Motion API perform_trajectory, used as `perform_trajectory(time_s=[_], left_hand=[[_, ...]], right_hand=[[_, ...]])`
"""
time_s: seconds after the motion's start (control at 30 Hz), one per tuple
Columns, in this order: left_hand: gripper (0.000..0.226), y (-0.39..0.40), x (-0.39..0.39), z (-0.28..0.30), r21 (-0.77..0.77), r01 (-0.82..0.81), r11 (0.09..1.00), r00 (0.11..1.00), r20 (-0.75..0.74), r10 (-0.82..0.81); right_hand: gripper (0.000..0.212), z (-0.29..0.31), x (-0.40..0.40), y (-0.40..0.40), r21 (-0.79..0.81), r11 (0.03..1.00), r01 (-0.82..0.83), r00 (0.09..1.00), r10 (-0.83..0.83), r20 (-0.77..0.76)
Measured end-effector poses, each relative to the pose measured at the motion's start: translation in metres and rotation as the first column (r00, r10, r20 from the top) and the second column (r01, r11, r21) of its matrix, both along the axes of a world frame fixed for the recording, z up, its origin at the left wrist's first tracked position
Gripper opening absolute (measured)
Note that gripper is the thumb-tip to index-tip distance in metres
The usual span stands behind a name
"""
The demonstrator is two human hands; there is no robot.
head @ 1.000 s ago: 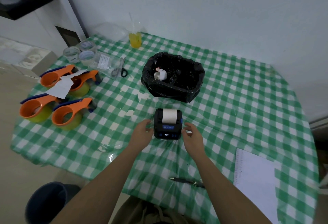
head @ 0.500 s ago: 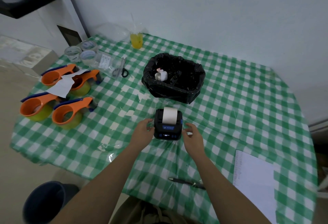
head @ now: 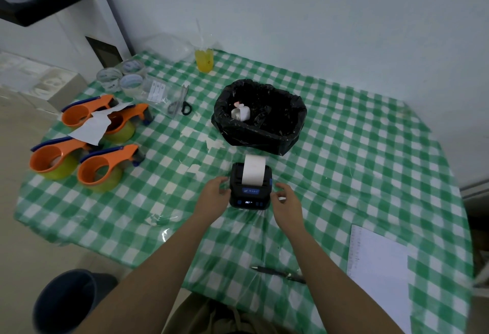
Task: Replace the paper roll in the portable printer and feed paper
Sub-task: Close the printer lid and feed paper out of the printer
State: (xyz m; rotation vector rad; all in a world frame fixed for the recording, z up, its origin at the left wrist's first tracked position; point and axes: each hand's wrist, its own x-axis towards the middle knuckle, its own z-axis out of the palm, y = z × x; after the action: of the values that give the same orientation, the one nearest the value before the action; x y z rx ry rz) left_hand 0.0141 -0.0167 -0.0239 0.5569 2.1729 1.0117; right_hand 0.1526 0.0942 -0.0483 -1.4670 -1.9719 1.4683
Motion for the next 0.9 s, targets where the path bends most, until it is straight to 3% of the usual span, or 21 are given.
perform_trajectory(time_s=[0.9], left_hand=[[0.045, 0.009, -0.005, -0.008, -0.033, 0.024, 0.999, 1.000, 0.007, -0.024]], right_hand=[[0.030, -0.004, -0.006, 0.011, 0.002, 1.000, -0.002, 1.000, 0.002, 0.007]])
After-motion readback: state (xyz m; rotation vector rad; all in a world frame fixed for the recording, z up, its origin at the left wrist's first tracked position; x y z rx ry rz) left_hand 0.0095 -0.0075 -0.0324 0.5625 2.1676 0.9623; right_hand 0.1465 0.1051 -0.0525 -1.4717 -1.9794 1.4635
